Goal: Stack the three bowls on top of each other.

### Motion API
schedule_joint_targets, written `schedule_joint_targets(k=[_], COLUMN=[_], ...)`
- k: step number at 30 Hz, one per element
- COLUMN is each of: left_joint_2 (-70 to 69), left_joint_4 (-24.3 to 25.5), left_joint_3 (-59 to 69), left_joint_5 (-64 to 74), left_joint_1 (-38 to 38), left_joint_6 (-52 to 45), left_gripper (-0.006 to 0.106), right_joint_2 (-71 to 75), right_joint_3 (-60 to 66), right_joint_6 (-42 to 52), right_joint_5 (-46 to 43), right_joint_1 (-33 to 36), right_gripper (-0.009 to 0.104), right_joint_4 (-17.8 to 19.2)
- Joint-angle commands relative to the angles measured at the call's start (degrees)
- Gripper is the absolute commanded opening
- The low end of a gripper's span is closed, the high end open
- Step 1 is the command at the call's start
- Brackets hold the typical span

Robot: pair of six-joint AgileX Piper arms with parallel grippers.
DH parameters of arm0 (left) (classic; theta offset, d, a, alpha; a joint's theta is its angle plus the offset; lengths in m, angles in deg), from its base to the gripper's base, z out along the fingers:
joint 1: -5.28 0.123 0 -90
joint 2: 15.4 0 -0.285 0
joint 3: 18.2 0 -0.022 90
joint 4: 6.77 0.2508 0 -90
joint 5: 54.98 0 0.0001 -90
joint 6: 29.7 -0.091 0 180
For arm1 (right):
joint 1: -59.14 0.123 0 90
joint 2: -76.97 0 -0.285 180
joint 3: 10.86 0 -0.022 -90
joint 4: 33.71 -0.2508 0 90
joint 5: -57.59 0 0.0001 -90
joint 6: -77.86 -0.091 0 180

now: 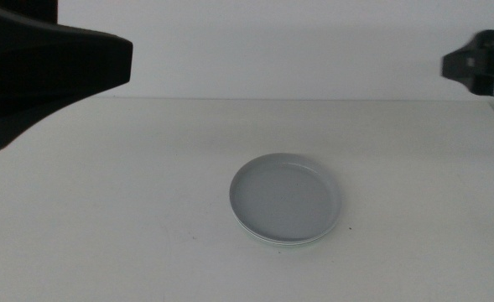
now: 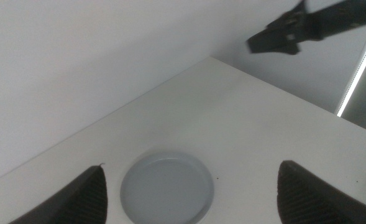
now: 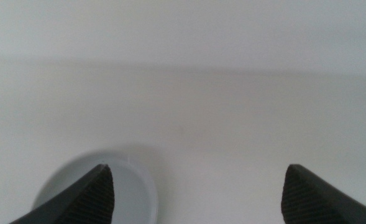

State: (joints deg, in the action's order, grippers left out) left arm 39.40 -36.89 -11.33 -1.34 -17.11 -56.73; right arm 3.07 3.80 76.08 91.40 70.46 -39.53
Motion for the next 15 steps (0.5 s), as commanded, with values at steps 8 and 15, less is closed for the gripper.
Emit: schedule_joint_targets(k=[8, 15], left_joint_2=[-0.4, -1.9], left_joint_4=[-0.3, 2.6], left_joint_3=[0.0, 3.3], left_joint_5=[-0.8, -3.8], left_joint_1=[0.0, 0.6], left_joint_6=[0.4, 0.7], left_gripper=[0.094, 0.094], right_joint_2=[8.1, 8.1], right_joint_3=[6.4, 6.4], right_joint_6=[-5.9, -5.9], right_joint_5=[-8.1, -7.7], right_joint_1=[-0.5, -0.5], right_gripper=[0.093, 0.093], right_joint_4=[4.5, 4.2])
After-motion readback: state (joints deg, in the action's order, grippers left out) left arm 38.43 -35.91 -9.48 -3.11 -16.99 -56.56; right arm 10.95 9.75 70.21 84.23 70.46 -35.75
